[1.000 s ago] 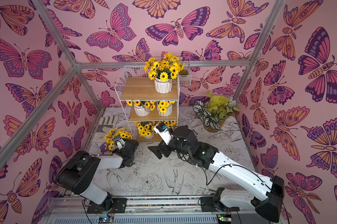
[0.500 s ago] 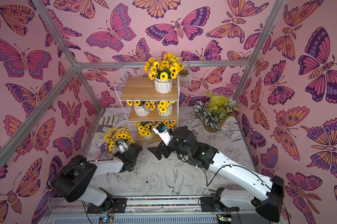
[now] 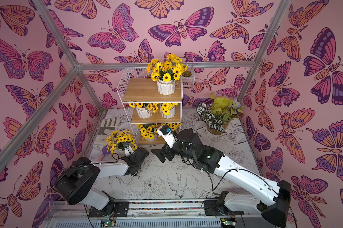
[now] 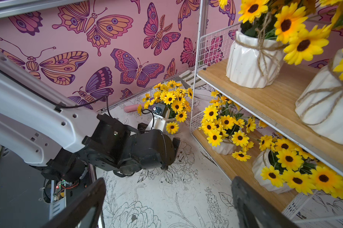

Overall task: Take the sunflower pots off the shelves
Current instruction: Place the sunflower pot at the center of the board.

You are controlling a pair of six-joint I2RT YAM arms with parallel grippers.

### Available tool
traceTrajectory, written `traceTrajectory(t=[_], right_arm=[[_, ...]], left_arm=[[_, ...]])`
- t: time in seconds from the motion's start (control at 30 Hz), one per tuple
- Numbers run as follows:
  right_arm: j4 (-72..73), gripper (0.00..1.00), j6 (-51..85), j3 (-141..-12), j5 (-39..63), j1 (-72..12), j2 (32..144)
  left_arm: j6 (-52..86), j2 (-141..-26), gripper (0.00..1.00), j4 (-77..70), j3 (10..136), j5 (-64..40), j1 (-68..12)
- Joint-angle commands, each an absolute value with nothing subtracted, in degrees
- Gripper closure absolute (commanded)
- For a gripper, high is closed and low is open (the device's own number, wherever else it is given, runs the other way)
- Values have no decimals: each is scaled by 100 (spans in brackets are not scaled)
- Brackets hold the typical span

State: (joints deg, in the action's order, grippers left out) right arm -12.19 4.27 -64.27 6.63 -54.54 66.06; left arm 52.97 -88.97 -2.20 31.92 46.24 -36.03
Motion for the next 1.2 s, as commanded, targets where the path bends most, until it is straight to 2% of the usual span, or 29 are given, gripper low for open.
traceTrajectory(t=[0.0, 0.6, 1.17], right_arm=[[-1279, 1, 379, -6446, 486, -5502, 6456], [-1336, 1, 356, -6564, 376, -5502, 6464], [-1401, 1, 368, -6534, 236, -5498, 6390]], left_arm=[[5021, -9050, 0, -532, 3202, 4303, -3585], [4721, -8889, 0, -66, 3565, 3955, -2658], [4055, -9746, 0, -123, 4461, 3125, -1787]])
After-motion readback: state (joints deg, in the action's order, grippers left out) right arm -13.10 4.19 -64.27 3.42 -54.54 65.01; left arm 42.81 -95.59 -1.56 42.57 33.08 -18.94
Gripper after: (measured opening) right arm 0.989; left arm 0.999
